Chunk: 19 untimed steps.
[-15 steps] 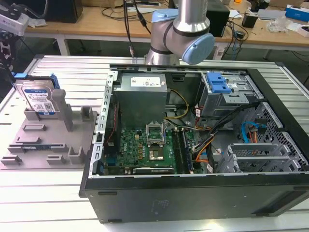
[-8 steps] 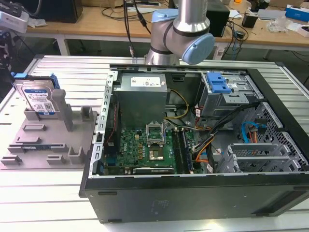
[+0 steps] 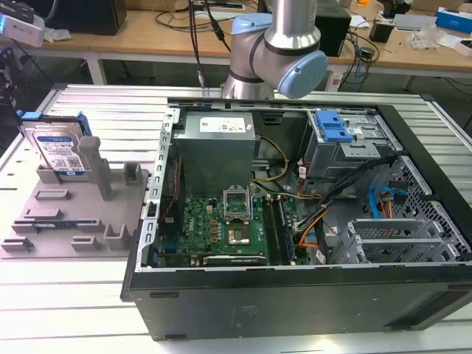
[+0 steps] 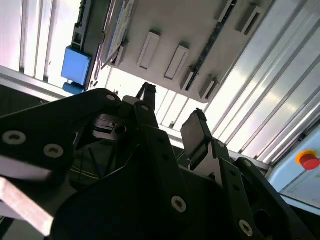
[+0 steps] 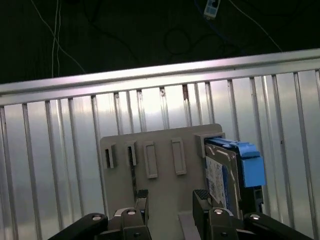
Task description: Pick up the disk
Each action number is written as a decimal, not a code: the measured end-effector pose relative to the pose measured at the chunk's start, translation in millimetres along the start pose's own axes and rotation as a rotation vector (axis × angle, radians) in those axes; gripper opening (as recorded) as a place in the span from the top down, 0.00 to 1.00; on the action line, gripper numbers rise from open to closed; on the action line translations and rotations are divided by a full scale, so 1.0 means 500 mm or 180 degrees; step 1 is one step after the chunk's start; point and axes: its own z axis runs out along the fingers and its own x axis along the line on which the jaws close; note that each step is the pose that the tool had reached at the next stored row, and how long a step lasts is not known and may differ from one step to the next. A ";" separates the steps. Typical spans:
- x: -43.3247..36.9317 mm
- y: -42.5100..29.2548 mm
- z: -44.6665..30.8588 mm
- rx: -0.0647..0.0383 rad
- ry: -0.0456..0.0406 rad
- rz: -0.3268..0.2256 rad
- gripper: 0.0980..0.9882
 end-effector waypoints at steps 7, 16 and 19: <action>-0.096 0.011 0.000 0.0009 0.0031 -0.0061 0.57; -0.153 0.018 0.001 0.0030 0.0037 -0.0277 0.57; -0.157 0.021 0.004 0.0030 0.0040 -0.0388 0.57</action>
